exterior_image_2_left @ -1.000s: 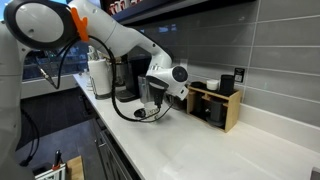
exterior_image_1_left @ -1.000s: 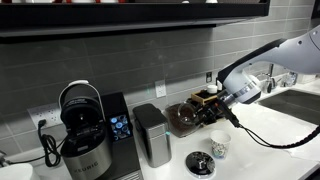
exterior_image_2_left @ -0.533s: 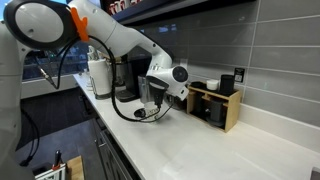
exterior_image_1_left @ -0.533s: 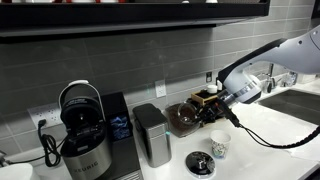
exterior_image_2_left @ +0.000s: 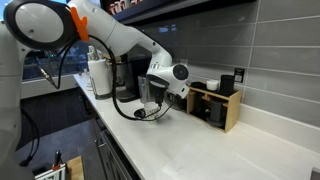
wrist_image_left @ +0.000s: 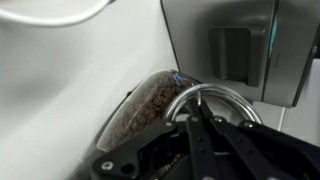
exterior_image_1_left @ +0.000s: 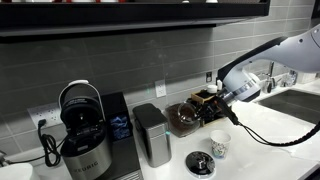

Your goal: Pick up the silver spoon, scoop some coffee beans and pour the coffee beans into the paper cup on the kitchen counter, put the silver spoon on the kitchen counter

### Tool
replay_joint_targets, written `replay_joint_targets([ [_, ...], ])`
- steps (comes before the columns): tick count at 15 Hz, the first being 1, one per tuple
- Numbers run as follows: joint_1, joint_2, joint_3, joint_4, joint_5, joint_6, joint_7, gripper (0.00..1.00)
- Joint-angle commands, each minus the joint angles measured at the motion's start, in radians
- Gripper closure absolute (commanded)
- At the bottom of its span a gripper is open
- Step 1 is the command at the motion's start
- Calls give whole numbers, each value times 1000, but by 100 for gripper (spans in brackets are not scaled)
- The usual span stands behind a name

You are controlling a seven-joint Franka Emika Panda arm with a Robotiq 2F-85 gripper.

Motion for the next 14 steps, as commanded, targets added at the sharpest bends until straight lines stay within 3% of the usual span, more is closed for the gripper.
replay_joint_targets([
  [1, 4, -20, 3, 10, -55, -16, 39, 99],
  [6, 25, -34, 0, 29, -235, 3, 123, 99],
  [14, 55, -52, 6, 70, -645, 13, 350, 99],
])
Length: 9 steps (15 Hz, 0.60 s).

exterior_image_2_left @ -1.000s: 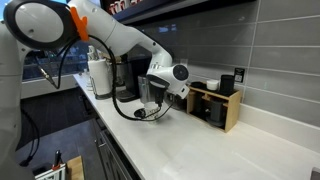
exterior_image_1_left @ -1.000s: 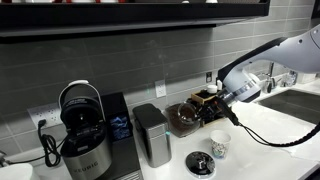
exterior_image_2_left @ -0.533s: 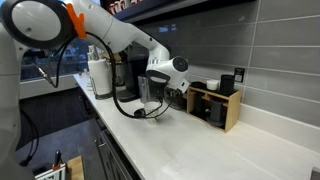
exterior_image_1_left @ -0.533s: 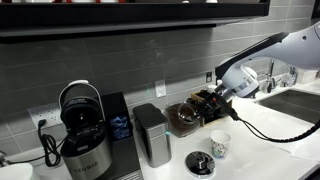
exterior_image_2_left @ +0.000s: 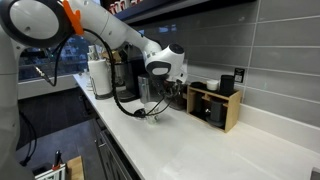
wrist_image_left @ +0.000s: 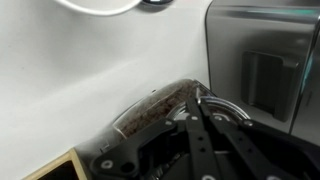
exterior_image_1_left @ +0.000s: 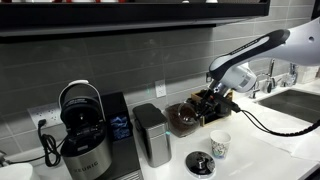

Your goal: Pick up the silver spoon, scoop some coffee beans and pour the coffee beans into the paper cup on the kitchen counter, put the silver spoon on the kitchen counter

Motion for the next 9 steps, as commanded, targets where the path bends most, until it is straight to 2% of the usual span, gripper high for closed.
replay_joint_targets([
  [1, 13, -11, 5, 20, -172, 9, 107, 99],
  [9, 38, 45, 17, 129, -488, -20, 273, 99],
])
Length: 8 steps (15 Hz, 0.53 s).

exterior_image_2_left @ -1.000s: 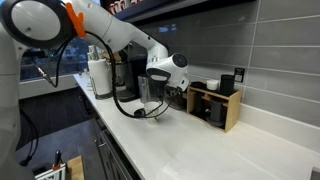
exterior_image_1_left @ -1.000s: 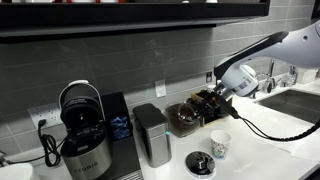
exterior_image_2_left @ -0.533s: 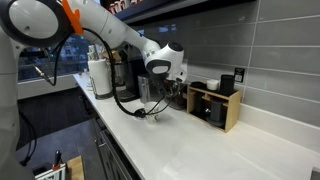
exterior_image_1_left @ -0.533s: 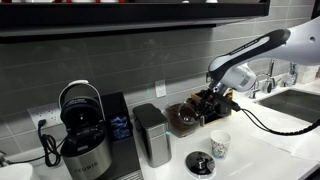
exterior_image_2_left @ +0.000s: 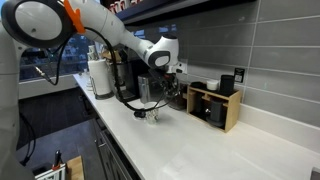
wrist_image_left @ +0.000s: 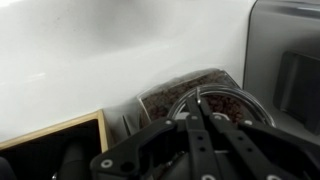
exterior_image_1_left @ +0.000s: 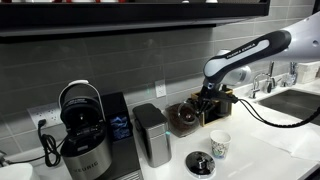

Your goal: Pick up the silver spoon, scoop some coffee beans and pour the coffee beans into the paper cup on the kitchen counter, put the silver spoon on the kitchen counter

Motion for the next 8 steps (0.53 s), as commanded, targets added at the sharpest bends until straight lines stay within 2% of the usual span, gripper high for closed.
replay_joint_targets([
  [1, 20, 48, 2, 64, -125, -24, 78, 99],
  [5, 37, 105, 13, 119, -188, -44, 100, 99],
  [8, 26, 137, 35, 155, -152, -47, 68, 99],
])
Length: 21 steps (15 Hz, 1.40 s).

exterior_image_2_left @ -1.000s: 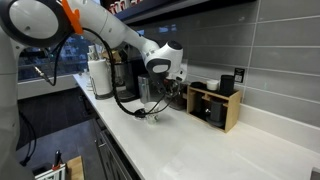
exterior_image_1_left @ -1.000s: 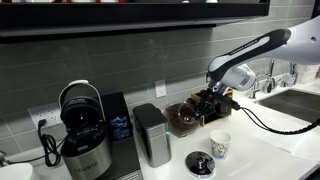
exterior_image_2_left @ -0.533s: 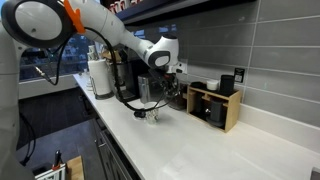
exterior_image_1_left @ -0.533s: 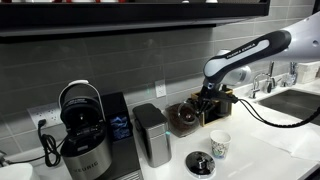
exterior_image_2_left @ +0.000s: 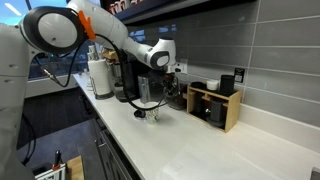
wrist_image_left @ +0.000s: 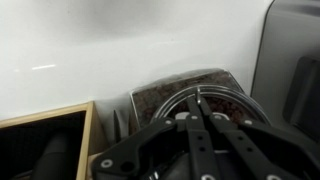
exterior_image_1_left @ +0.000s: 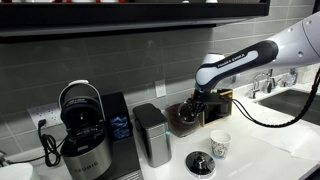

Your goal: Pick up the silver spoon, scoop some coffee beans and pour the coffee beans into the paper cup on the kitchen counter, put the silver spoon on the kitchen counter

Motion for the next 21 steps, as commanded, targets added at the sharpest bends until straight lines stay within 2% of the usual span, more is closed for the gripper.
replay_joint_targets([
  [1, -17, 56, 27, 64, 20, -36, -15, 99],
  [7, -67, 55, 59, 54, 134, -6, -58, 99],
  [15, -181, 20, 107, -10, 447, 23, -216, 99],
  [21, -226, -5, 100, -73, 691, -15, -369, 99],
])
